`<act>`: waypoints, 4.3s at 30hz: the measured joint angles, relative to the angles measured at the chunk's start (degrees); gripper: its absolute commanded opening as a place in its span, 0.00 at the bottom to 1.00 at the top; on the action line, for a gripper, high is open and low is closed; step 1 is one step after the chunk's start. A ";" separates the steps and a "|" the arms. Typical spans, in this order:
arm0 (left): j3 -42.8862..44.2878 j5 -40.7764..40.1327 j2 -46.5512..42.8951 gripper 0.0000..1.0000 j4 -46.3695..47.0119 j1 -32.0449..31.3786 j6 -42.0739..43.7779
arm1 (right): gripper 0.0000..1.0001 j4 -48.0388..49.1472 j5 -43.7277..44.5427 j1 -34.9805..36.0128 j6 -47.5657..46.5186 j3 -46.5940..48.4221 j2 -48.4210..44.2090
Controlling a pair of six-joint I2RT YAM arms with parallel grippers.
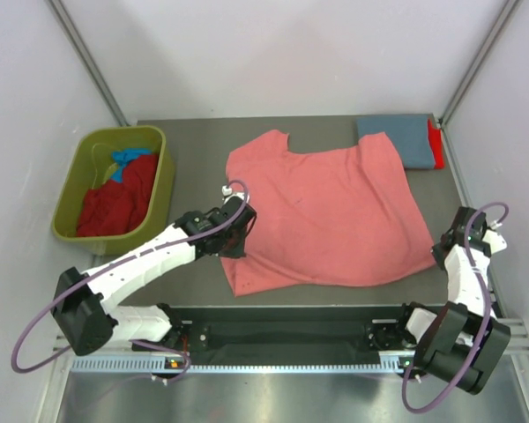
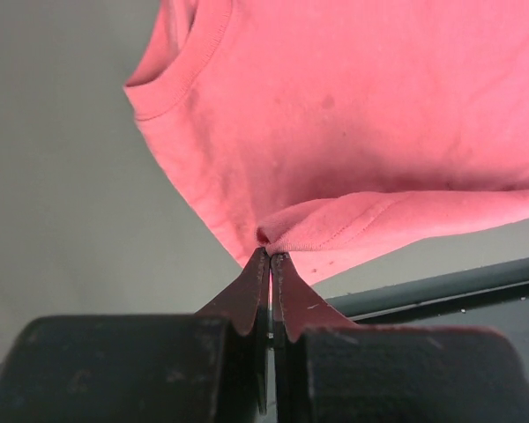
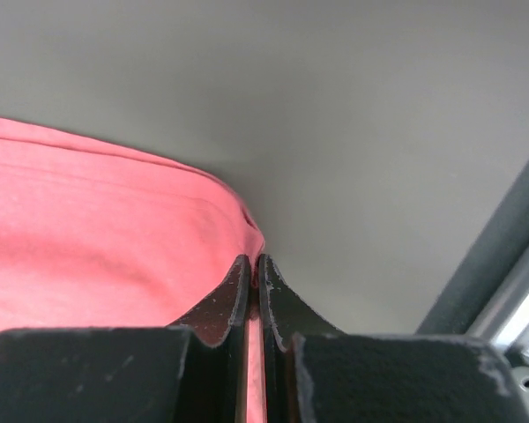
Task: Fold and stack the t-shirts
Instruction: Fold the tshirt
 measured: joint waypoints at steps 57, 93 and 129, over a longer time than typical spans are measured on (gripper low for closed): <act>12.33 8.00 22.27 0.00 4.87 24.52 19.47 | 0.00 19.98 -13.20 12.20 -9.25 25.07 38.42; 25.55 9.55 30.97 0.00 7.98 25.16 25.51 | 0.33 14.08 -6.86 13.57 -10.27 30.82 38.34; 38.23 23.71 44.92 0.17 20.17 25.20 37.77 | 0.30 13.57 -14.34 13.57 -7.54 21.92 34.25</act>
